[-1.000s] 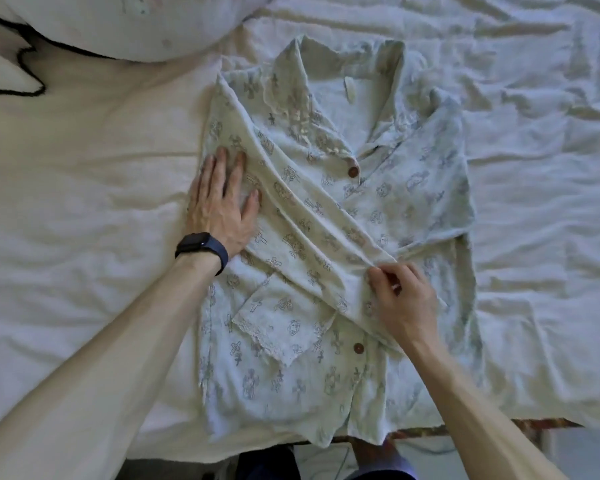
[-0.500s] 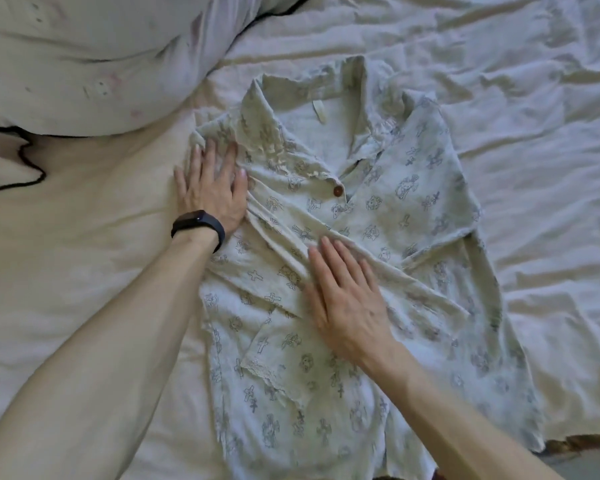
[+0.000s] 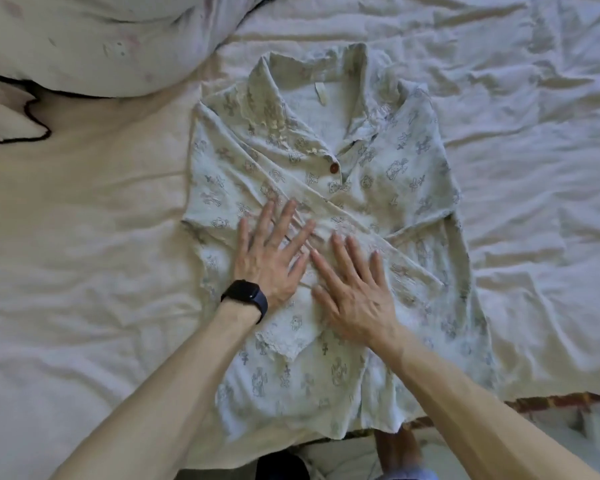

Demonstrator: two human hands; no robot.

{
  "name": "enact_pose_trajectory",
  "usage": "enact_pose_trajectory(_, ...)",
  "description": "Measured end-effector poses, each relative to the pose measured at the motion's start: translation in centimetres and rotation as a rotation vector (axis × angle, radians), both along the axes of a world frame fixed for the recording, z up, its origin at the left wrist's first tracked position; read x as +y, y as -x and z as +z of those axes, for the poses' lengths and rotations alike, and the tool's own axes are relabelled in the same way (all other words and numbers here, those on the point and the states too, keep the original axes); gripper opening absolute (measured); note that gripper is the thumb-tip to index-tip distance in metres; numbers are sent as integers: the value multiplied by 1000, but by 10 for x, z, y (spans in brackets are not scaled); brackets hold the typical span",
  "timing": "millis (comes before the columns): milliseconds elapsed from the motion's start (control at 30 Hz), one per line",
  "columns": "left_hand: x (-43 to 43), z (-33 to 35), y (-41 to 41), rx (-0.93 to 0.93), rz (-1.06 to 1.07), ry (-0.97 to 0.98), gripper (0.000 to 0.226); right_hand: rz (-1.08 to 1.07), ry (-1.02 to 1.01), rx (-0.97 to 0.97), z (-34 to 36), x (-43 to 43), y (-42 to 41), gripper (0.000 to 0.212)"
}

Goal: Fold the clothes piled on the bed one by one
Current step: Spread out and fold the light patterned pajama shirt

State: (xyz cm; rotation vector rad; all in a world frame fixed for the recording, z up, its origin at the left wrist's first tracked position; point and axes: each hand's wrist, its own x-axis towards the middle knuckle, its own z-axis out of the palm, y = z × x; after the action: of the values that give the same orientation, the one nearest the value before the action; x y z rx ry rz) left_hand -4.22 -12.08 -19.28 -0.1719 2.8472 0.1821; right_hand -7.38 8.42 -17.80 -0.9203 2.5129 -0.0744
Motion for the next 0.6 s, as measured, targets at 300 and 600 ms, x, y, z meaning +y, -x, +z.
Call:
enact_pose_trajectory(300,28,23,-113,-15,371,-90,68,-330,-90,-25,32,125,-15,68)
enact_pose_trajectory(600,105,57,-224,118,1386,-547,71,-1036,210,-336,56,230,-48,66)
